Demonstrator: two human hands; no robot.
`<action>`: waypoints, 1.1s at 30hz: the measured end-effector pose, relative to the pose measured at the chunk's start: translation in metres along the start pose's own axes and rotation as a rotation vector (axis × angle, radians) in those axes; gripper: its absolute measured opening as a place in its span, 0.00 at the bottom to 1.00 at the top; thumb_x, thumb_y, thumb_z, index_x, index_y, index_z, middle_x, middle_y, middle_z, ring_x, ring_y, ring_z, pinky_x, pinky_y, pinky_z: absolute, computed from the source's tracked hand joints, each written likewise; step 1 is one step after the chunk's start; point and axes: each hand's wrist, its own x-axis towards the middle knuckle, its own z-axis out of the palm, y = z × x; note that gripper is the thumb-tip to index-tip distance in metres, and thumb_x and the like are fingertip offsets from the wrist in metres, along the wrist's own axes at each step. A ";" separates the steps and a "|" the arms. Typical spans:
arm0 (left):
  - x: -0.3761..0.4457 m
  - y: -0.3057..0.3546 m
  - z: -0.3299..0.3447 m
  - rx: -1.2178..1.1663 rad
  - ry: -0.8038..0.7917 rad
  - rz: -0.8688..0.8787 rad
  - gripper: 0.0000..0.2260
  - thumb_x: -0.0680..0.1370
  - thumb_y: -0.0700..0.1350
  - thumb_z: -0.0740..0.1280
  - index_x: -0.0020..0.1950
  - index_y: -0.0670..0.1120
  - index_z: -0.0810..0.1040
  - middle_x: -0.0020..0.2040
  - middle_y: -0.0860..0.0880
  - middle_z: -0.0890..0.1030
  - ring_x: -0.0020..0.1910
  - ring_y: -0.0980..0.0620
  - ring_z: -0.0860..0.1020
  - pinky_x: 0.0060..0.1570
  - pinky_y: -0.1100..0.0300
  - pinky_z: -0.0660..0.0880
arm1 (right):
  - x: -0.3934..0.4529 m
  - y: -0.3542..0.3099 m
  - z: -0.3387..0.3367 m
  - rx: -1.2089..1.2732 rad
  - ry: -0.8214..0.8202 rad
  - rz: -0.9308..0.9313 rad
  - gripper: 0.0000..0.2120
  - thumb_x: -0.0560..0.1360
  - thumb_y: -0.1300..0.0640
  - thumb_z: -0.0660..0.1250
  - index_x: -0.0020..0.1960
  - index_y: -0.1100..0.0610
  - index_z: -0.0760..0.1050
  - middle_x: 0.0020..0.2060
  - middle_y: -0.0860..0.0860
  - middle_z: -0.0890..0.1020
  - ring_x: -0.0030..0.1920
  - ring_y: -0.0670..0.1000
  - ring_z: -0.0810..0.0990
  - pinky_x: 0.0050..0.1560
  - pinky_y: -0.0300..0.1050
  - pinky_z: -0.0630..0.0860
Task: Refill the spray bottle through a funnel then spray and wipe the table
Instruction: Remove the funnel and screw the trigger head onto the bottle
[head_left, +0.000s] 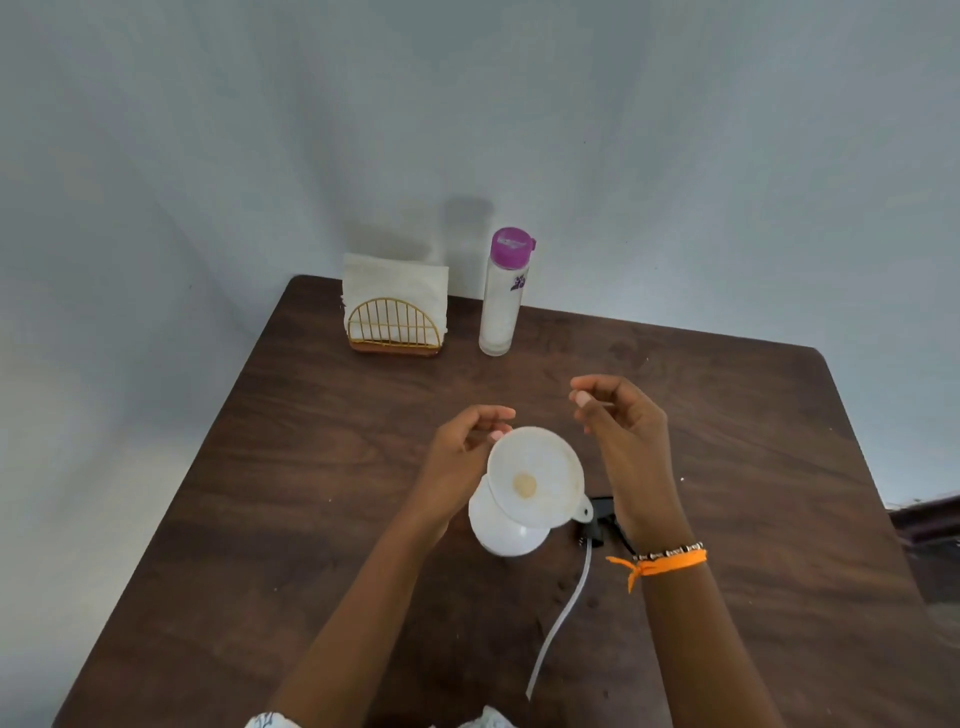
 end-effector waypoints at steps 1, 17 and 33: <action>-0.005 -0.006 0.001 0.001 -0.002 -0.007 0.09 0.77 0.41 0.64 0.52 0.56 0.77 0.50 0.58 0.79 0.51 0.58 0.77 0.45 0.68 0.76 | -0.009 0.002 -0.002 -0.007 0.001 0.008 0.06 0.75 0.62 0.65 0.48 0.54 0.79 0.45 0.49 0.82 0.42 0.45 0.76 0.43 0.37 0.74; -0.042 -0.044 0.032 0.065 0.077 0.120 0.12 0.73 0.44 0.70 0.56 0.53 0.75 0.54 0.53 0.79 0.52 0.54 0.78 0.54 0.61 0.76 | -0.060 0.026 0.003 -0.177 -0.067 0.147 0.08 0.76 0.58 0.64 0.55 0.54 0.73 0.51 0.51 0.79 0.51 0.51 0.78 0.38 0.37 0.78; -0.033 -0.051 0.028 0.251 0.088 0.155 0.12 0.73 0.46 0.70 0.52 0.58 0.72 0.57 0.55 0.78 0.56 0.53 0.75 0.51 0.61 0.72 | -0.066 0.020 -0.012 0.176 0.058 0.263 0.08 0.78 0.63 0.59 0.51 0.55 0.76 0.52 0.54 0.79 0.51 0.54 0.78 0.37 0.41 0.79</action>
